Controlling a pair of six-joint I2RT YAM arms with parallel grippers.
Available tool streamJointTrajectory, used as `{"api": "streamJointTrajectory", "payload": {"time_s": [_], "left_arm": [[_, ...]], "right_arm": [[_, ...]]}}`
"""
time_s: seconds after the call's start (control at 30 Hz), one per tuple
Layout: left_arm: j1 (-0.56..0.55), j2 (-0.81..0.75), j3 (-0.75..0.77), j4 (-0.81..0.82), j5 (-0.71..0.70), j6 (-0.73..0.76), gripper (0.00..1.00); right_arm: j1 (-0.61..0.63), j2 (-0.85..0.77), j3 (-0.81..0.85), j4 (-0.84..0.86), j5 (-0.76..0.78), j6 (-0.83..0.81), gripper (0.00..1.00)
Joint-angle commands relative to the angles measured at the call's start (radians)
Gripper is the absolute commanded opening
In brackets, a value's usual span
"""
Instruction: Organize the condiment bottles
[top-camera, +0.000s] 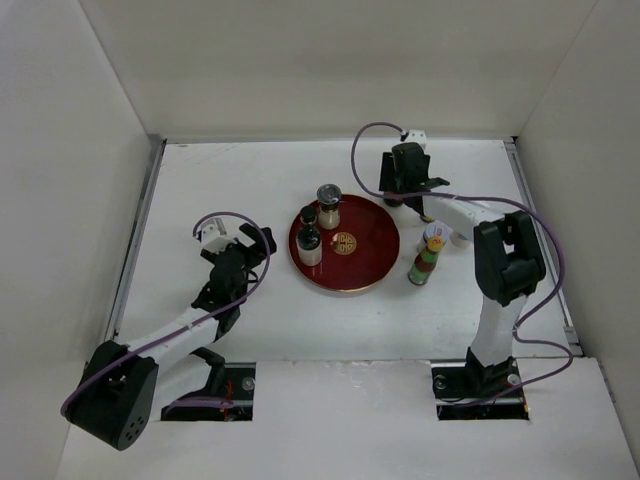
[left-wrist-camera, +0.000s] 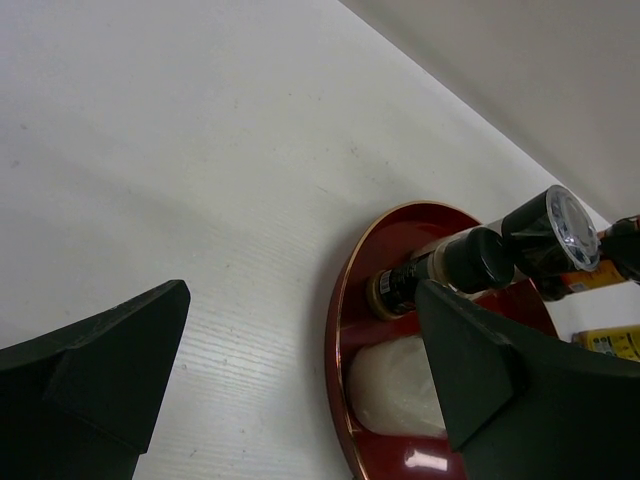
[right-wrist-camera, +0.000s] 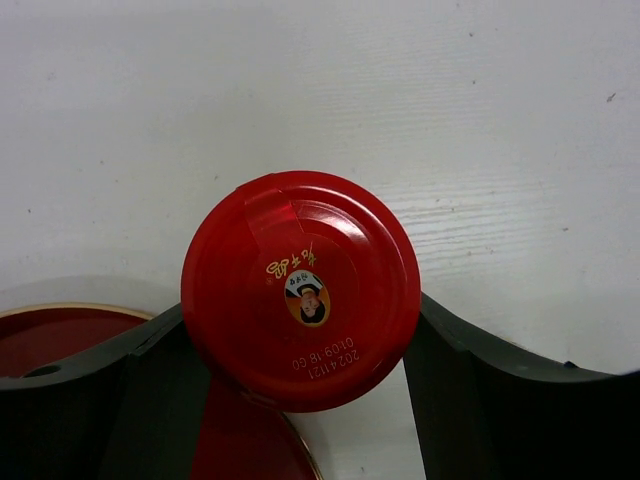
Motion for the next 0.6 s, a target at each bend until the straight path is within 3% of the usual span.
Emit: {"api": "streamJointTrajectory", "payload": {"time_s": [0.0, 0.37, 0.57], "left_arm": [[0.009, 0.008, -0.006, 0.049, 0.014, -0.011, 1.0], [0.012, 0.009, -0.006, 0.055, 0.025, -0.011, 1.0], [0.014, 0.011, -0.005, 0.055, 0.029, -0.011, 1.0]], "right_arm": [[0.024, -0.141, -0.006, 0.232, 0.037, -0.049, 0.62], [0.171, -0.29, -0.154, 0.326, 0.013, -0.074, 0.63], [0.229, -0.25, -0.171, 0.354, -0.01, -0.055, 0.64]]}}
